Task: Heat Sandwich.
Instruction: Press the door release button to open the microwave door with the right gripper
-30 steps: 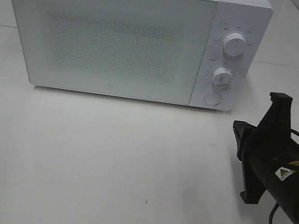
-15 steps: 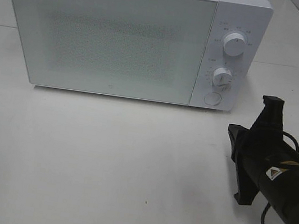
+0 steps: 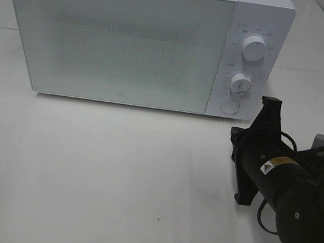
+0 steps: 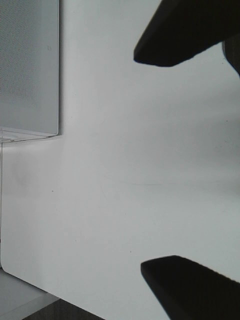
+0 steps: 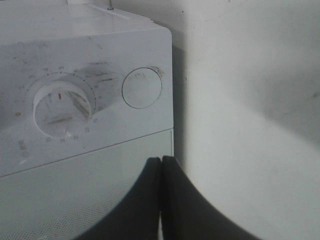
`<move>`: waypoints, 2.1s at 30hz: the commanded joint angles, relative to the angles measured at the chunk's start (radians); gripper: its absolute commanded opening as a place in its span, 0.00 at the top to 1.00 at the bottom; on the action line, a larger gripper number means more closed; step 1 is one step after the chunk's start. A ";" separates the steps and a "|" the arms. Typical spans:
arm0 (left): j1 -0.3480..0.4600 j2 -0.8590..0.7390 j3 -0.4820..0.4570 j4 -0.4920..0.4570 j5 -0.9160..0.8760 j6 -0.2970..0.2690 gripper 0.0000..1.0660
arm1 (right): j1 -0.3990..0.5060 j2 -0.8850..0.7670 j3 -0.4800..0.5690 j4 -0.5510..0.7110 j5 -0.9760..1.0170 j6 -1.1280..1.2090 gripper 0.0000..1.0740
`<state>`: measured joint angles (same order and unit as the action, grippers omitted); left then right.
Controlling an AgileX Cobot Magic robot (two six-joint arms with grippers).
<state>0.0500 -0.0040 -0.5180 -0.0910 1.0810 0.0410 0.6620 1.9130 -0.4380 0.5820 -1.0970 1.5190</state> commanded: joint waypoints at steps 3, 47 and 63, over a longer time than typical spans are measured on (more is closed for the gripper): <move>0.002 -0.017 0.002 0.001 -0.010 -0.004 0.08 | -0.065 0.019 -0.065 -0.060 0.061 -0.005 1.00; 0.002 -0.017 0.002 0.001 -0.010 -0.003 0.08 | -0.186 0.207 -0.357 -0.026 0.102 -0.123 1.00; 0.002 -0.017 0.002 0.001 -0.010 -0.003 0.08 | -0.186 0.232 -0.442 -0.040 -0.006 -0.120 1.00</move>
<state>0.0500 -0.0040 -0.5180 -0.0910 1.0810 0.0410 0.4860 2.1460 -0.8250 0.5730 -0.9520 1.4140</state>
